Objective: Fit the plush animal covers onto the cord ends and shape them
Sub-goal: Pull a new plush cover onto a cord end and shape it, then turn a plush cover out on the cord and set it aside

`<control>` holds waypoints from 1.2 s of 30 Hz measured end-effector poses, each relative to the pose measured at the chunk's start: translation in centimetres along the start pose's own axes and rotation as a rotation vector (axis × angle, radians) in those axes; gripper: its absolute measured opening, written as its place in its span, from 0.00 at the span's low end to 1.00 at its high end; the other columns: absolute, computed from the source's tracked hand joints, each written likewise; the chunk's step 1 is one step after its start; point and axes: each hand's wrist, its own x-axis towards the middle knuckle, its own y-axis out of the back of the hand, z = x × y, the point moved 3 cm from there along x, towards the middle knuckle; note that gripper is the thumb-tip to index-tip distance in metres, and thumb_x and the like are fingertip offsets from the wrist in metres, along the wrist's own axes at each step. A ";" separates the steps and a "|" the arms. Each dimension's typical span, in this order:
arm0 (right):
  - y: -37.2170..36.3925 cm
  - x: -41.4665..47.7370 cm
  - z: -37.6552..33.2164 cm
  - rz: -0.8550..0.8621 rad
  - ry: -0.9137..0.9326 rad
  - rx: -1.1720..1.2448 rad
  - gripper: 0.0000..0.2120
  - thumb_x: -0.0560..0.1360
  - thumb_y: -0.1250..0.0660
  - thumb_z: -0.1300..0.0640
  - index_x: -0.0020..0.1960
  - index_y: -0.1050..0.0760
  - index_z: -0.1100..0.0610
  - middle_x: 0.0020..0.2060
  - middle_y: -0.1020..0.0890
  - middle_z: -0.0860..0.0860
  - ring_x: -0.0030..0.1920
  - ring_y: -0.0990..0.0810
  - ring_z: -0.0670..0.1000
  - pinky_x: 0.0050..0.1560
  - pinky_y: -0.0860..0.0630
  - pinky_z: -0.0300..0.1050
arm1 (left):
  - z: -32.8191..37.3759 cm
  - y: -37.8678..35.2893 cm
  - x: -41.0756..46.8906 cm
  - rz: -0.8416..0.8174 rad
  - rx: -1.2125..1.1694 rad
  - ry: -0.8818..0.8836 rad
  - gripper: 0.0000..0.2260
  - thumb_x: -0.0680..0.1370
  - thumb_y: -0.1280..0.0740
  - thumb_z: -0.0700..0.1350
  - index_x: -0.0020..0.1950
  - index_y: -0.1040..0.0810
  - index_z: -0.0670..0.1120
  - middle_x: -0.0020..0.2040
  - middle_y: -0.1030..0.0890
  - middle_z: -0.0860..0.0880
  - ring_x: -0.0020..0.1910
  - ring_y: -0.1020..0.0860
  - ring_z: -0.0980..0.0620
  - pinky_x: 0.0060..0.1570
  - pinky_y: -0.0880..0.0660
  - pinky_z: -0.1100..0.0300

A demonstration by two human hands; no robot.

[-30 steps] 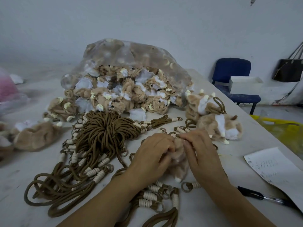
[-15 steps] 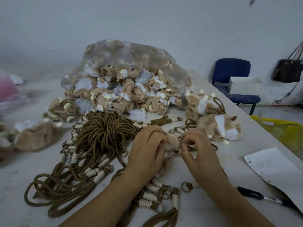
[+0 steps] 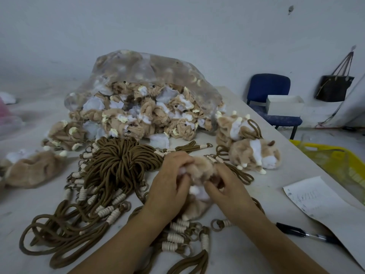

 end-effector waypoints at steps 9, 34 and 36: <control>3.9 1.4 0.2 0.298 -0.240 0.323 0.03 0.78 0.36 0.57 0.47 0.26 0.51 0.38 0.19 0.49 0.37 0.21 0.42 0.36 0.25 0.33 | -2.0 0.5 -0.6 0.032 -0.075 0.318 0.26 0.78 0.44 0.61 0.74 0.38 0.52 0.68 0.35 0.54 0.65 0.34 0.67 0.59 0.36 0.77; 6.5 5.3 7.7 0.210 -0.315 -0.844 0.17 0.79 0.42 0.48 0.64 0.25 0.52 0.70 0.34 0.55 0.65 0.32 0.60 0.63 0.32 0.58 | -3.1 -0.4 -1.0 -0.078 0.037 0.328 0.15 0.82 0.41 0.44 0.69 0.31 0.50 0.64 0.34 0.56 0.60 0.31 0.66 0.54 0.34 0.77; 6.8 5.4 8.3 0.179 -0.400 -0.726 0.18 0.80 0.44 0.47 0.64 0.25 0.52 0.70 0.32 0.54 0.66 0.31 0.58 0.64 0.33 0.56 | -3.0 -0.5 -1.0 -0.094 0.041 0.331 0.15 0.82 0.41 0.43 0.69 0.31 0.49 0.64 0.34 0.58 0.60 0.31 0.66 0.54 0.34 0.77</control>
